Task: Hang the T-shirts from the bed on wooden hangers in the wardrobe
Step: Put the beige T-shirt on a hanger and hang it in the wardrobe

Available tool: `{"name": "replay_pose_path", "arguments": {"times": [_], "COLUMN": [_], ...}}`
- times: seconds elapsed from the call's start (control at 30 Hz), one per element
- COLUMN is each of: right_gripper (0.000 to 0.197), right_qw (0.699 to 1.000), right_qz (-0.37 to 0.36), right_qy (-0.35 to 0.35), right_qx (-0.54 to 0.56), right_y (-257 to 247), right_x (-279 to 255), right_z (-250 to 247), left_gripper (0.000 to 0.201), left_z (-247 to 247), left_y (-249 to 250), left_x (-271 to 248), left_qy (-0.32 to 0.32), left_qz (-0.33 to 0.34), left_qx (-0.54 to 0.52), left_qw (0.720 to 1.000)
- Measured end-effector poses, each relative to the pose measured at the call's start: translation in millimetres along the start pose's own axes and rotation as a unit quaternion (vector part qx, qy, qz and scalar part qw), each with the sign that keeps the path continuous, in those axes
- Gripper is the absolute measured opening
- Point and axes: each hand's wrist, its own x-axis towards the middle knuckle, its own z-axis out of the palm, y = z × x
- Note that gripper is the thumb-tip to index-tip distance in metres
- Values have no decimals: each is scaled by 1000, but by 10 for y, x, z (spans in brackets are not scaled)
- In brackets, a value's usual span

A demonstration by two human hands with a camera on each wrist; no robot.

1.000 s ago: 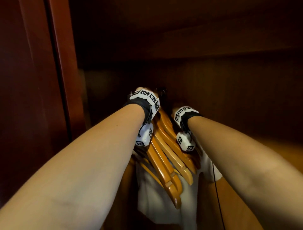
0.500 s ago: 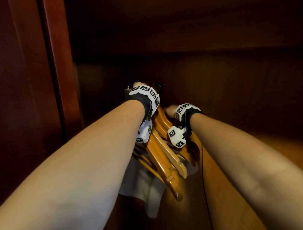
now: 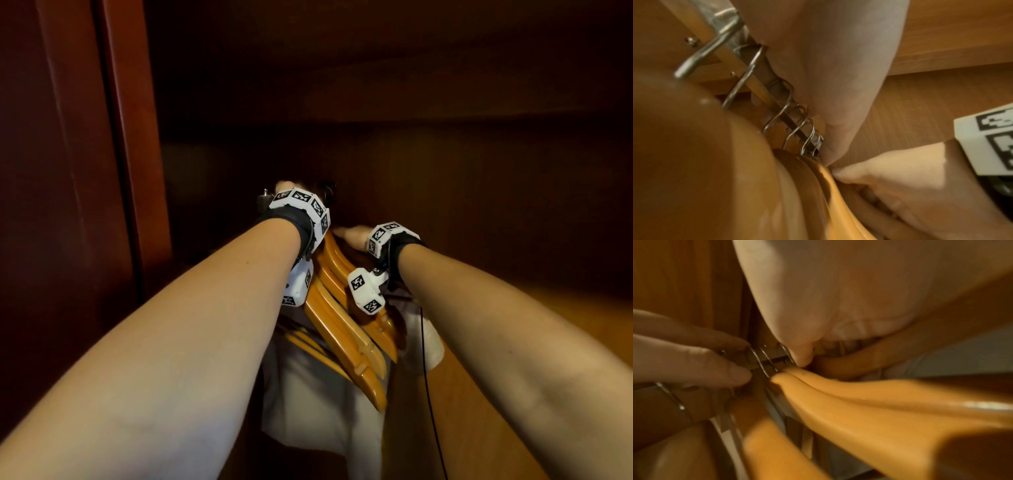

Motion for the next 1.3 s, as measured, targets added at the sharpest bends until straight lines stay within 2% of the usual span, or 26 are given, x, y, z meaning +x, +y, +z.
{"name": "replay_pose_path", "arguments": {"times": [0.2, 0.33, 0.37, 0.43, 0.6, 0.67, 0.77, 0.83, 1.0, 1.1, 1.17, 1.3], "right_gripper": [55, 90, 85, 57, 32, 41, 58, 62, 54, 52, 55, 58], "right_qw": [999, 994, 993, 992, 990, 986, 983, 980, 960, 948, 945, 940], "right_qz": [-2, 22, 28, 31, -1, -2, 39, 40, 34, 40, 42, 46], "right_qy": [35, 86, 93, 92, 130, 166, 179, 190, 265, 306, 319, 335], "right_qx": [-41, -65, -71, -86, -52, -31, -27, -43, -90, -73, -53, -38], "right_y": [63, 307, 360, 472, 177, 166, 160, 198, 443, 643, 798, 1051], "right_x": [21, 686, 830, 1010, -347, -575, -887, -1046, -1497, -1797, -1951, -2262], "right_z": [-32, -74, -104, -184, -343, -404, -463, -520, -694, -766, -798, -811], "left_gripper": [32, 27, 26, 27, 27, 35, 39, 38, 49, 55, 59, 55], "left_z": [-1, 1, -3, -32, -39, -30, -71, -127, -267, -372, -429, -494], "left_y": [16, 0, -3, 7, 34, 80, 229, 358, 777, 1044, 1202, 1464], "left_x": [-36, -33, -44, -72, 26, 82, 66, 7, -188, -326, -411, -632], "left_qy": [-3, 16, 19, 19, 24, 43, 71, 80, 90, 101, 93, 52], "left_qz": [11, 9, 6, 10, -43, -63, -59, -52, -35, -28, -26, -21], "left_qx": [9, -6, -12, -32, -133, -182, -244, -295, -422, -484, -540, -658], "left_qw": [1000, 1000, 1000, 999, 990, 980, 965, 951, 901, 869, 836, 751]}}
